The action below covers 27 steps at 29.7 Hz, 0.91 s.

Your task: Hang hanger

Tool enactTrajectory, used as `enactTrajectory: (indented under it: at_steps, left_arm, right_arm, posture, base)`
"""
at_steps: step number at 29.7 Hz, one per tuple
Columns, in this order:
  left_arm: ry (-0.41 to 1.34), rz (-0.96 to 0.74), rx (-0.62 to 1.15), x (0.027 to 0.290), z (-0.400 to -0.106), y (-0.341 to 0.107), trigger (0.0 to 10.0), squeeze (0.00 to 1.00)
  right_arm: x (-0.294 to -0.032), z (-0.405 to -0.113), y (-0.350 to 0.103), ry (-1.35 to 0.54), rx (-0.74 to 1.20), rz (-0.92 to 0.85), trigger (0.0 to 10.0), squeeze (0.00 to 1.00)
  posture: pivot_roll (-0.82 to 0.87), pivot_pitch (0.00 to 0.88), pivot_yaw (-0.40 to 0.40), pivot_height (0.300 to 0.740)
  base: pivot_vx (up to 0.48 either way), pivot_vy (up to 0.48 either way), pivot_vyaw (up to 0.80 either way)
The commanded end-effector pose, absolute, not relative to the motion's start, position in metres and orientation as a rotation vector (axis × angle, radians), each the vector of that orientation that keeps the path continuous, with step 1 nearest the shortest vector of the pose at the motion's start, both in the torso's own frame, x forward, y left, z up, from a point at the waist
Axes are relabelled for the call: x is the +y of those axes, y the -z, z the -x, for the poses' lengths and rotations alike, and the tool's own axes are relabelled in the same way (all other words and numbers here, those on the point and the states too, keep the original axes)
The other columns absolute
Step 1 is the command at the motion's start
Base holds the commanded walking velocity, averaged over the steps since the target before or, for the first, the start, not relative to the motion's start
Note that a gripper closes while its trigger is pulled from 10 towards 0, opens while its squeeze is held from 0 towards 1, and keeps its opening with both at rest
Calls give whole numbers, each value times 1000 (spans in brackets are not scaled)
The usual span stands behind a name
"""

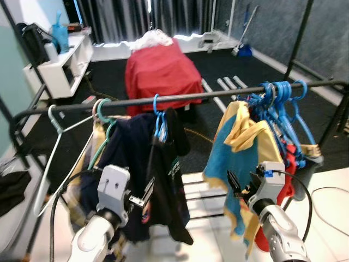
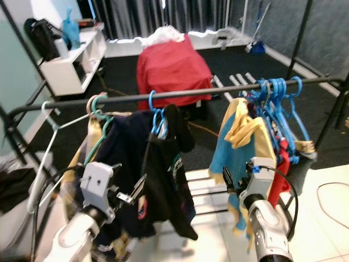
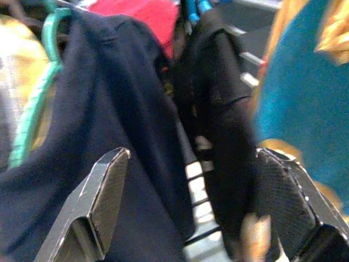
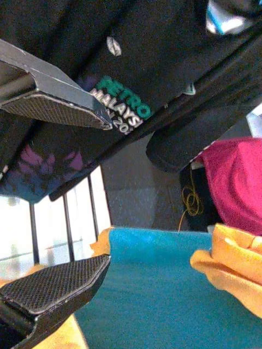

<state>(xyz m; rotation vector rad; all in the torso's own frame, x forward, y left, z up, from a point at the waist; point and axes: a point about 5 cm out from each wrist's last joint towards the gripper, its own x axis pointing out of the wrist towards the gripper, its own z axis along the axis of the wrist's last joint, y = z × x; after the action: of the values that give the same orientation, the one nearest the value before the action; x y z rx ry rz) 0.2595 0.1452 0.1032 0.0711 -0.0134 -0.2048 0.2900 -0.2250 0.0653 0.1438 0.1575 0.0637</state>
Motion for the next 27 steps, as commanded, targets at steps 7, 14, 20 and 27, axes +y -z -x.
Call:
enactTrajectory:
  at_steps: [7, 14, 20, 27]
  left_arm:
    - [157, 29, 8, 138, -292, -98, 10000, 0]
    - [212, 45, 8, 128, -313, -97, 10000, 0]
    - [115, 43, -18, 147, -328, -99, 10000, 0]
    - [125, 69, -45, 147, -329, -101, 10000, 0]
  right_arm:
    - [-221, -290, -67, -81, 141, -135, 10000, 0]
    - [-220, -290, -67, -76, 133, -141, 10000, 0]
    - [-219, -289, -71, -94, 102, -119, 10000, 0]
    - [-219, -289, -71, -98, 105, -126, 10000, 0]
  posture:
    - [-113, 0, 47, 740]
    - [-140, 0, 59, 740]
    - [-147, 0, 59, 740]
    - [-154, 0, 60, 740]
  base:
    - [0, 0, 0]
    - [0, 0, 0]
    - [0, 0, 639]
    - [0, 0, 746]
